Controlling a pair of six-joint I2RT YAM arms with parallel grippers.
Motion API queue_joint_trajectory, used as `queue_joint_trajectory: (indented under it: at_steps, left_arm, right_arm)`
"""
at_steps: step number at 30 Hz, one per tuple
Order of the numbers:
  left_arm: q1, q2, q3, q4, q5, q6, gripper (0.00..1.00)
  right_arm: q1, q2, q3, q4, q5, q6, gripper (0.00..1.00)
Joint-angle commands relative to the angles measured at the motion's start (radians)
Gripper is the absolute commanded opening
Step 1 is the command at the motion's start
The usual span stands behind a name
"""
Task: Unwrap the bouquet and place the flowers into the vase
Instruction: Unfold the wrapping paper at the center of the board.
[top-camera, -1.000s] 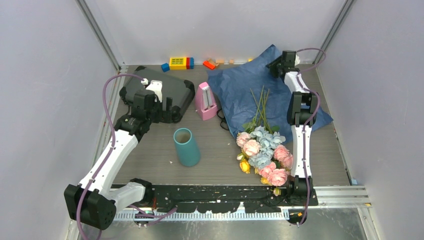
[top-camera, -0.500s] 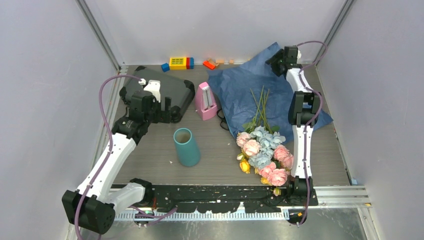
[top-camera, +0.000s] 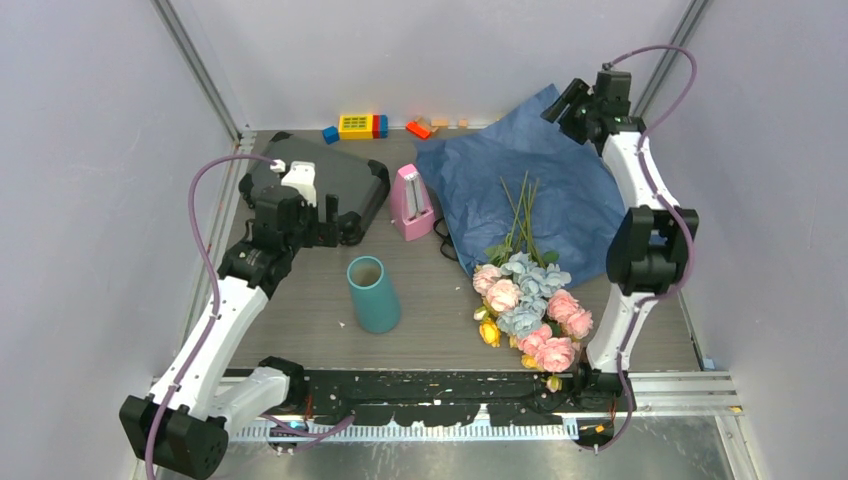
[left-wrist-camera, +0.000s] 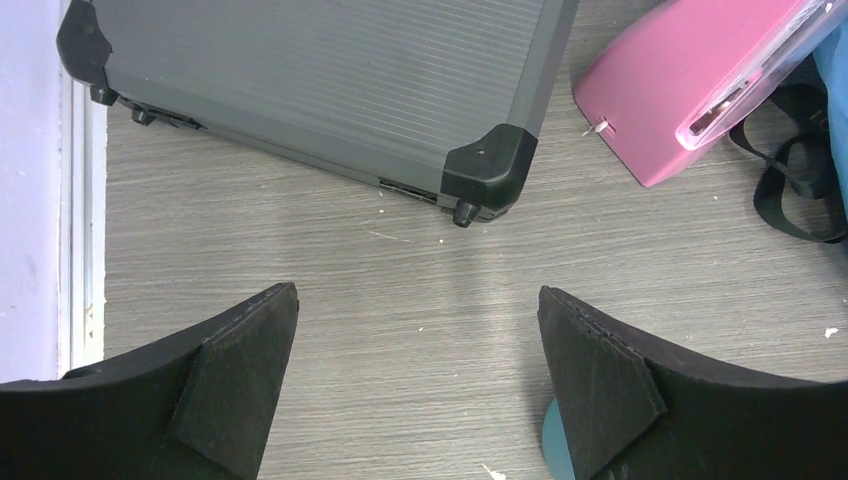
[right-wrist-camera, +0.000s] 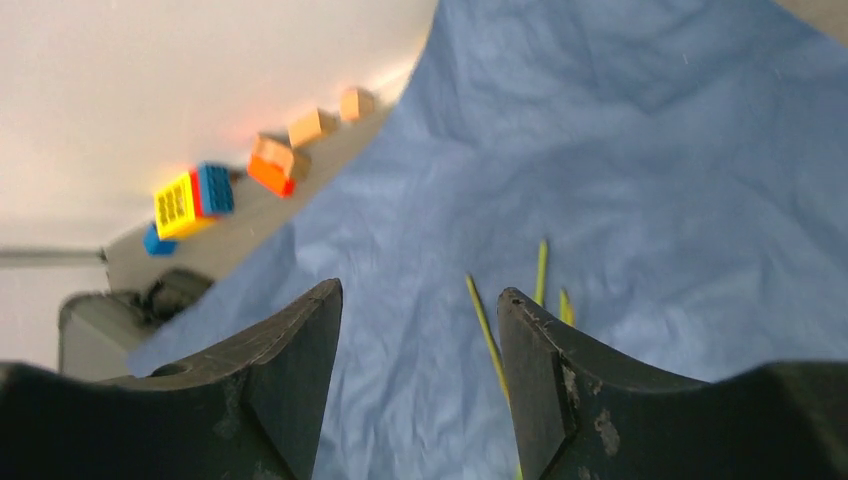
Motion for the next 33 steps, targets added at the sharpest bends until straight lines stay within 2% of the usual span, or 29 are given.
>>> queue_joint_trajectory:
  at_steps: [1, 4, 9, 12, 15, 19, 25, 33]
  left_arm:
    - [-0.001, -0.028, -0.003, 0.050, -0.012, -0.010, 0.93]
    - [-0.001, -0.033, -0.004, 0.051, -0.005, -0.017, 0.92]
    - [-0.003, -0.022, -0.013, 0.058, -0.014, -0.018, 0.92]
    - [-0.003, -0.010, -0.006, 0.057, 0.000, -0.021, 0.92]
    - [-0.003, -0.005, -0.009, 0.062, 0.000, -0.020, 0.92]
    - [-0.002, 0.014, -0.002, 0.062, 0.005, -0.018, 0.92]
    - [-0.002, 0.024, -0.002, 0.058, 0.009, -0.017, 0.92]
    - [-0.002, 0.024, -0.002, 0.058, -0.007, -0.011, 0.92]
  right_arm:
    - [0.008, -0.195, -0.176, -0.118, -0.024, -0.113, 0.62]
    - [0.020, -0.285, -0.318, -0.173, -0.031, -0.130, 0.59]
    - [0.078, -0.416, -0.465, -0.247, -0.039, -0.134, 0.53]
    - [0.141, -0.456, -0.525, -0.215, -0.064, -0.072, 0.47]
    - [0.209, -0.471, -0.609, -0.159, 0.013, -0.012, 0.45]
    - [0.256, -0.433, -0.642, -0.149, 0.101, 0.016, 0.43]
    - [0.266, -0.339, -0.601, -0.188, 0.211, 0.013, 0.38]
    - [0.268, -0.236, -0.545, -0.185, 0.240, 0.019, 0.34]
